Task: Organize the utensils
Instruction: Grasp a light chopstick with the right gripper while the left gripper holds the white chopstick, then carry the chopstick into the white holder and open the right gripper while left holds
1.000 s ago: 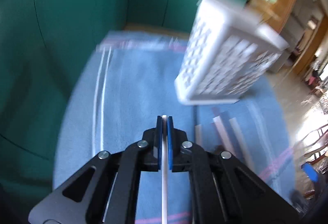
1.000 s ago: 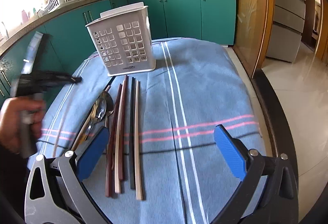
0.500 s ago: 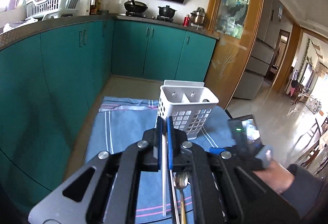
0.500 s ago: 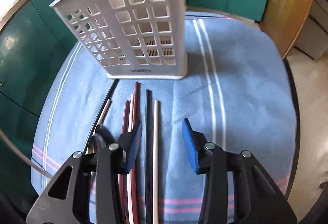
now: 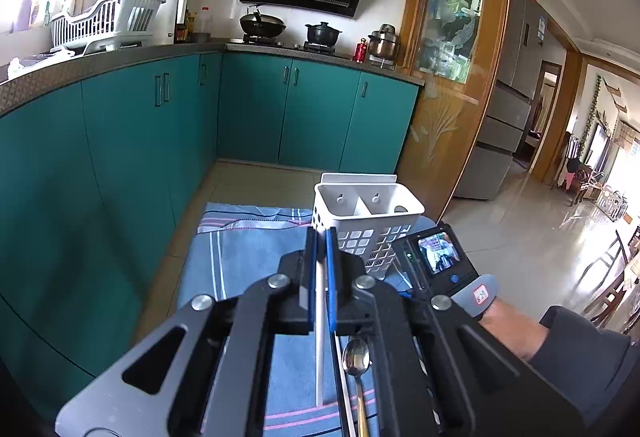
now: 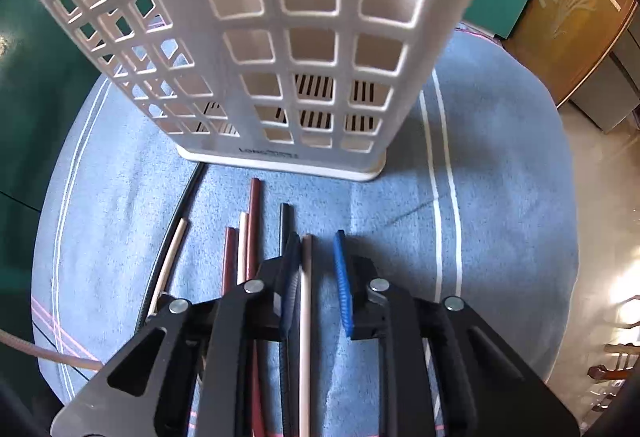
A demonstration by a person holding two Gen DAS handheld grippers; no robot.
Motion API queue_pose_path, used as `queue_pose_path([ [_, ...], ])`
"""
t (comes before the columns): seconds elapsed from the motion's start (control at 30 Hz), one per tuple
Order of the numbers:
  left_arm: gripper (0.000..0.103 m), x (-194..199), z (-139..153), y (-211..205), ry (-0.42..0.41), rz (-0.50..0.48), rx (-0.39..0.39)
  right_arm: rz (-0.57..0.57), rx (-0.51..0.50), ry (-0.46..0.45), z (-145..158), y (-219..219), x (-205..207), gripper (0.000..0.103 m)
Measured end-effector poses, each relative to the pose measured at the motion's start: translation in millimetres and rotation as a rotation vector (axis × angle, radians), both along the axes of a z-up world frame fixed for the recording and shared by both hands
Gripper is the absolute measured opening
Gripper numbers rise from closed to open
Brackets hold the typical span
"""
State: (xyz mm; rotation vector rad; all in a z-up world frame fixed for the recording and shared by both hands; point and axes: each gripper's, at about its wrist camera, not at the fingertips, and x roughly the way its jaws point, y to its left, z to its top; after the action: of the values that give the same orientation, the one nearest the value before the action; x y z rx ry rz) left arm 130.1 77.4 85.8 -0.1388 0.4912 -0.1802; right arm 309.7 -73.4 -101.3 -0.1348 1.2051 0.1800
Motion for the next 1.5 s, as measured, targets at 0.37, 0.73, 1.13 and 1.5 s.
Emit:
queue_pose_path([
  [0.37,0.004,0.4,0.2,-8.0,0.013,-0.023,0.027,-0.018,0.133,-0.156,73.5,-22.3,-42.5,0.005],
  [0.73,0.004,-28.9,25.1,-24.1,-0.046,-0.068,0.100,-0.003,0.285,-0.481,197.5,-58.1,-178.0,0.005],
  [1.13,0.004,-50.7,40.5,-30.8,-0.074,-0.084,0.145,0.009,0.299,-0.586,242.1,-67.5,-216.8,0.004],
  [1.5,0.004,-40.0,32.6,-27.2,-0.033,-0.071,0.149,0.007,0.277,-0.561,236.0,-63.1,-212.0,0.004],
])
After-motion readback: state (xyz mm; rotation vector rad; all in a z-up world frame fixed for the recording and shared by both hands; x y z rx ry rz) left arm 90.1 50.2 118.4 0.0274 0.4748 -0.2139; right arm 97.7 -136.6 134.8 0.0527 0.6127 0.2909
